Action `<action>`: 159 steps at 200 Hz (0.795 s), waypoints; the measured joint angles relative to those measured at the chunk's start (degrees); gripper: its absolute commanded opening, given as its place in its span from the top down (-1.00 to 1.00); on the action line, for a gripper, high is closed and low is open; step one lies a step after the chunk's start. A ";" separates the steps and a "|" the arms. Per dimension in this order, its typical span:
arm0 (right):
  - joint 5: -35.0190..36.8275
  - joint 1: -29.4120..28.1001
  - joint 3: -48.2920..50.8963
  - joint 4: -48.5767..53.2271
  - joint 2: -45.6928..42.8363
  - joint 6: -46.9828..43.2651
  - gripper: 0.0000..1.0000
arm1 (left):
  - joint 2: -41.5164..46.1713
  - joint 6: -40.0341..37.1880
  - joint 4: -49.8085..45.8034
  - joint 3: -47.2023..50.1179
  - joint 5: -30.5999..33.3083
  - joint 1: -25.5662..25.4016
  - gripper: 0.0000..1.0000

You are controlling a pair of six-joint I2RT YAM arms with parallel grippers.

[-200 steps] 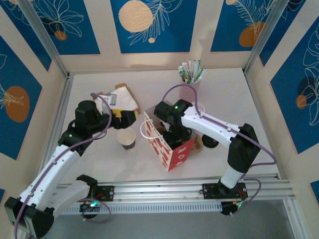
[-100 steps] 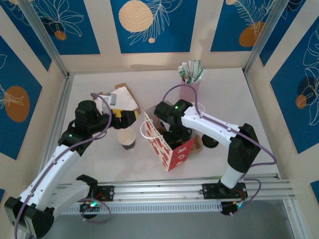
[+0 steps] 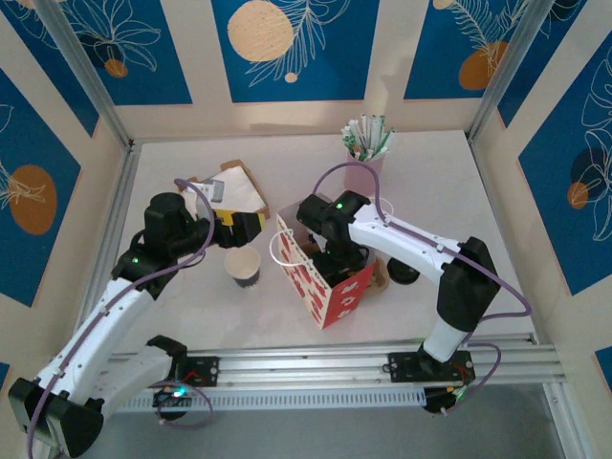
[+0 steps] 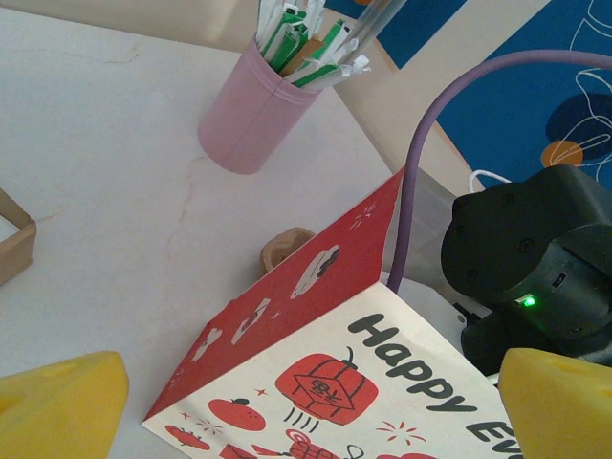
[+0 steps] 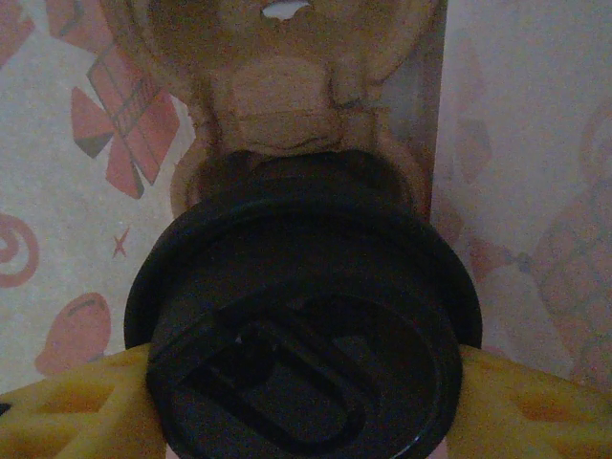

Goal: Pack the takeout coffee

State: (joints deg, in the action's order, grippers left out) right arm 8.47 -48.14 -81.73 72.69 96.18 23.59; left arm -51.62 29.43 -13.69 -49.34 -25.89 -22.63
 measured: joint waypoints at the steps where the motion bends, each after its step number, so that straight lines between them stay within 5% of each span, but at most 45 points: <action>1: 0.00 0.00 0.02 0.00 0.00 0.00 -0.16 | 0.00 0.00 0.00 0.00 0.00 0.00 -0.98; 159: -1.05 0.76 0.55 -0.33 -0.13 -0.26 -0.16 | 0.00 0.00 0.00 0.00 0.00 -0.02 -0.99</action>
State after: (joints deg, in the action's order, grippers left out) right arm 7.42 -47.37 -81.19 72.36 96.05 23.33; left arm -51.62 29.43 -13.69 -49.34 -25.89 -22.65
